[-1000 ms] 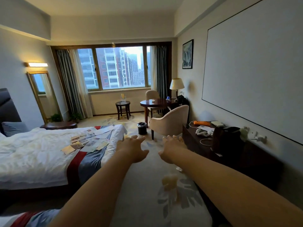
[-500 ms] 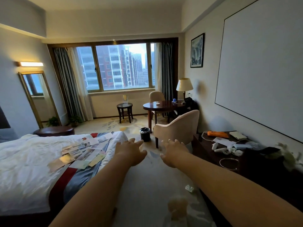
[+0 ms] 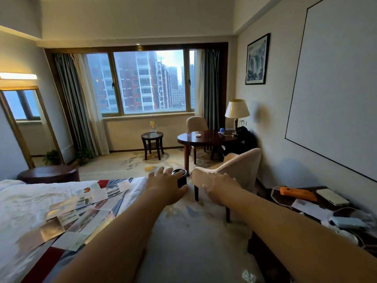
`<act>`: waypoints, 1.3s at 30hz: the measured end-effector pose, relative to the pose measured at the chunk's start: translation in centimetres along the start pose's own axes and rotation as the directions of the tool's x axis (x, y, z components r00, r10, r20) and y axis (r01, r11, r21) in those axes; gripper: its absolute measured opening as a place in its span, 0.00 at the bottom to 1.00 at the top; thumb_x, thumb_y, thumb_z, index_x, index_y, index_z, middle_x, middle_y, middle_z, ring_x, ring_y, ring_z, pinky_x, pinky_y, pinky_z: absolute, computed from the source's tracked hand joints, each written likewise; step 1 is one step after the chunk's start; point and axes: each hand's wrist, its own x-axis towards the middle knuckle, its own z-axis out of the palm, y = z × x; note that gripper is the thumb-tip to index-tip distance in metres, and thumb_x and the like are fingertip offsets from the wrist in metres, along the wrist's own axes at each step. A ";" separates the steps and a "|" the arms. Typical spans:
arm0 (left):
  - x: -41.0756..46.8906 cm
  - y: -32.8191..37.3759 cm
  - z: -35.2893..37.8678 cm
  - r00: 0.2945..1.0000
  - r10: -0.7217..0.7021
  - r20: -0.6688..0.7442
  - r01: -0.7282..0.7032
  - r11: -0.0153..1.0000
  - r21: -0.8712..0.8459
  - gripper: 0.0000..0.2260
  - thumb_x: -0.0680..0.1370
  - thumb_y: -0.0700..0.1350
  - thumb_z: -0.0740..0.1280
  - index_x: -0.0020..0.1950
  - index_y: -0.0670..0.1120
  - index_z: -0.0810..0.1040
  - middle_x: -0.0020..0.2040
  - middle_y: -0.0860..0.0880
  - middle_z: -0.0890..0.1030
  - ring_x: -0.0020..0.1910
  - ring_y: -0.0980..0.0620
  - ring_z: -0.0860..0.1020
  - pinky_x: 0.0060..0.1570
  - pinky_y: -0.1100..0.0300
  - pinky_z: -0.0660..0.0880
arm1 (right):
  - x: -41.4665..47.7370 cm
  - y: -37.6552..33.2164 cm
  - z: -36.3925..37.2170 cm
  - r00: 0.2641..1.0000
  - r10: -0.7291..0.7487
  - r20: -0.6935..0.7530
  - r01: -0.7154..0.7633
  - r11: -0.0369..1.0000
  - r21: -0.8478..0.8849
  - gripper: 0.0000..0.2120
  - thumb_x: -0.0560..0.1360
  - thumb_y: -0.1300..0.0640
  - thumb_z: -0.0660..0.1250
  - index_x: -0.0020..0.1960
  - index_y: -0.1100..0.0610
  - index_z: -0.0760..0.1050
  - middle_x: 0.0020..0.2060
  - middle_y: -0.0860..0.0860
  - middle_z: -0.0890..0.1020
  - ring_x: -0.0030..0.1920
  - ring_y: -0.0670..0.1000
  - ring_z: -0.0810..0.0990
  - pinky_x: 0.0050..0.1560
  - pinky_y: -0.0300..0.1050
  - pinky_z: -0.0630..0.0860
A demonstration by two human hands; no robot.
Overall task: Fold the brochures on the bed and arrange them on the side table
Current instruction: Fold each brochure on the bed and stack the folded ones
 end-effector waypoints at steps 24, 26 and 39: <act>62.2 -14.4 9.8 0.993 -0.026 0.114 0.020 0.998 0.055 0.33 0.80 0.70 0.54 0.83 0.62 0.52 0.84 0.50 0.55 0.83 0.42 0.52 0.76 0.35 0.55 | 64.9 2.8 5.7 0.993 -0.097 0.069 0.102 0.992 -0.079 0.33 0.85 0.39 0.54 0.85 0.47 0.47 0.84 0.52 0.54 0.83 0.59 0.50 0.81 0.62 0.48; 66.8 -16.8 10.6 0.990 -0.063 0.127 0.055 0.996 0.065 0.33 0.80 0.70 0.55 0.82 0.63 0.53 0.84 0.51 0.55 0.83 0.42 0.52 0.76 0.35 0.55 | 71.0 2.7 6.1 0.987 -0.128 0.099 0.140 0.982 -0.124 0.33 0.85 0.39 0.54 0.85 0.47 0.46 0.84 0.52 0.53 0.83 0.59 0.50 0.81 0.62 0.47; 86.3 -42.6 15.6 0.892 -0.429 0.145 0.426 0.903 0.056 0.33 0.80 0.69 0.57 0.82 0.63 0.53 0.84 0.51 0.55 0.83 0.43 0.50 0.75 0.33 0.56 | 103.0 -18.7 10.3 0.851 -0.509 0.132 0.525 0.830 -0.188 0.32 0.85 0.41 0.56 0.85 0.48 0.51 0.83 0.53 0.55 0.83 0.61 0.51 0.81 0.64 0.51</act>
